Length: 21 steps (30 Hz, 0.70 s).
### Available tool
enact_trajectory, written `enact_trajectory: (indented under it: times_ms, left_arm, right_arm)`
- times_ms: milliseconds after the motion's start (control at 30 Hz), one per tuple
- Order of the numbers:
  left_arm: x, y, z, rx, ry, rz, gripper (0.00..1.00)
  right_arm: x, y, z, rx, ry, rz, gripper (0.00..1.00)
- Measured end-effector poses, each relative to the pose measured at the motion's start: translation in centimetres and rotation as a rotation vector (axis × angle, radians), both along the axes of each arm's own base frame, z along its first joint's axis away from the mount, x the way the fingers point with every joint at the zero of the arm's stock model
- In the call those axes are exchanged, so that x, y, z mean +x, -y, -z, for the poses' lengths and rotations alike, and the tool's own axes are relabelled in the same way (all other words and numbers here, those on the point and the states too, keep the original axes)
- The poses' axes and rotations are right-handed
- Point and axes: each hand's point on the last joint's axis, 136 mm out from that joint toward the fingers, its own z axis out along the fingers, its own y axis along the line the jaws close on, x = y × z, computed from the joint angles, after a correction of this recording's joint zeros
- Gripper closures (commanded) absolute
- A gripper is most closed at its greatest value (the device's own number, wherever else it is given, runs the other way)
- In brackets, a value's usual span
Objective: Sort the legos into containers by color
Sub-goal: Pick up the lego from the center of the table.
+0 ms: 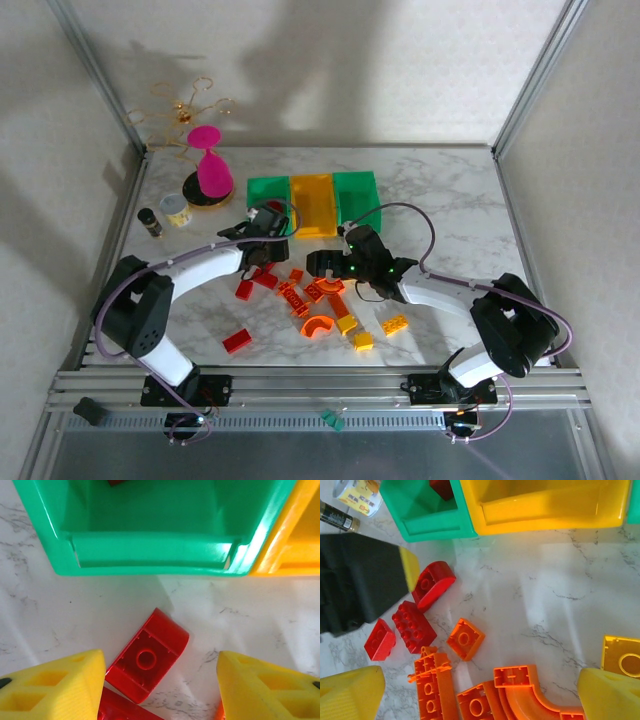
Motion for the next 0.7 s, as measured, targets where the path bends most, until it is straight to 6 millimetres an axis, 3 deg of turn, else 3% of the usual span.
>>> enact_trajectory:
  times_ms: [233,400,700]
  left_arm:
    - [-0.5,-0.4,3.4,0.072,-0.082,0.029,0.38]
    - [-0.7,-0.4,4.8,0.096,-0.117,0.046,0.46]
    - [-0.6,-0.4,5.2,0.102,-0.122,0.051,0.62]
  right_arm:
    - [0.1,0.1,-0.1,0.004,0.004,0.011,0.01]
    - [0.2,0.3,-0.1,-0.001,0.008,0.019,0.01]
    - [0.3,0.4,-0.1,-0.007,0.013,0.027,0.01]
